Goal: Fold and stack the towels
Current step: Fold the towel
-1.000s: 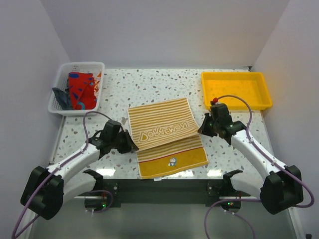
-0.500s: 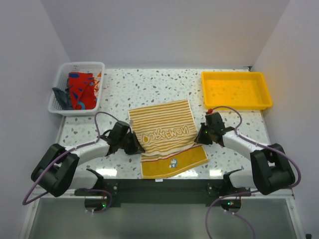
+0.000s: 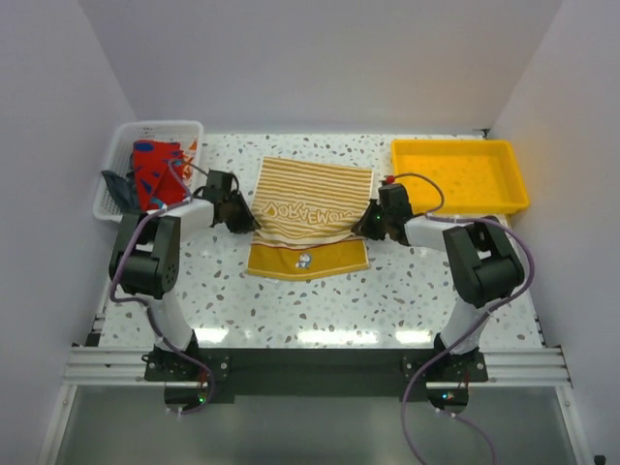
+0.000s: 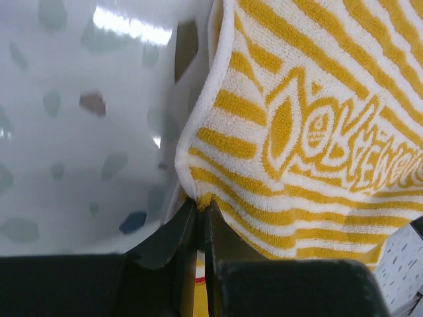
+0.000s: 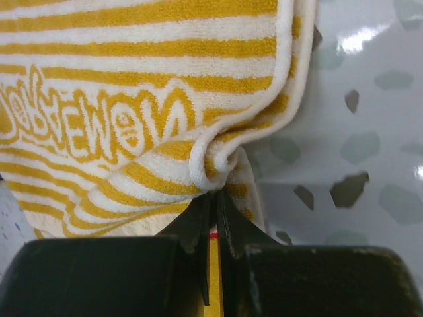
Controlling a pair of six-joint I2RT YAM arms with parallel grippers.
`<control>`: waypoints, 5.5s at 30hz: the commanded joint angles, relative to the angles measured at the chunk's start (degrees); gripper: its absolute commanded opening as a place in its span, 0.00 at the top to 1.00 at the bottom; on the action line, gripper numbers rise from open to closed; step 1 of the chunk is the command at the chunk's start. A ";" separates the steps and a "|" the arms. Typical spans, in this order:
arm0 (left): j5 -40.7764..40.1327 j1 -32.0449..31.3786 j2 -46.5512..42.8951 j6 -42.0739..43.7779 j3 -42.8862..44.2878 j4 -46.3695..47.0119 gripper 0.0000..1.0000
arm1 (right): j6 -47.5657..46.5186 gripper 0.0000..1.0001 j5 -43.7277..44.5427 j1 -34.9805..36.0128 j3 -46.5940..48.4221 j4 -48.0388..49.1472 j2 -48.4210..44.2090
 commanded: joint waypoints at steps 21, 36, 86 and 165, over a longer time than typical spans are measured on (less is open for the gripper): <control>1.67 0.24 -8.43 3.64 -5.67 -3.70 1.00 | -0.93 1.00 11.04 -0.11 -3.14 -17.27 -10.09; -1.50 -1.16 -21.26 6.81 0.24 -16.28 1.00 | -5.68 1.00 11.13 -0.02 5.24 -32.38 -22.82; -2.56 -10.39 -41.39 2.59 -15.92 -29.74 1.00 | -6.22 1.00 5.42 1.03 -6.98 -47.69 -45.85; -13.89 -6.53 -4.59 14.80 16.91 -10.49 0.58 | -17.02 0.75 14.21 5.96 23.75 -20.18 -2.81</control>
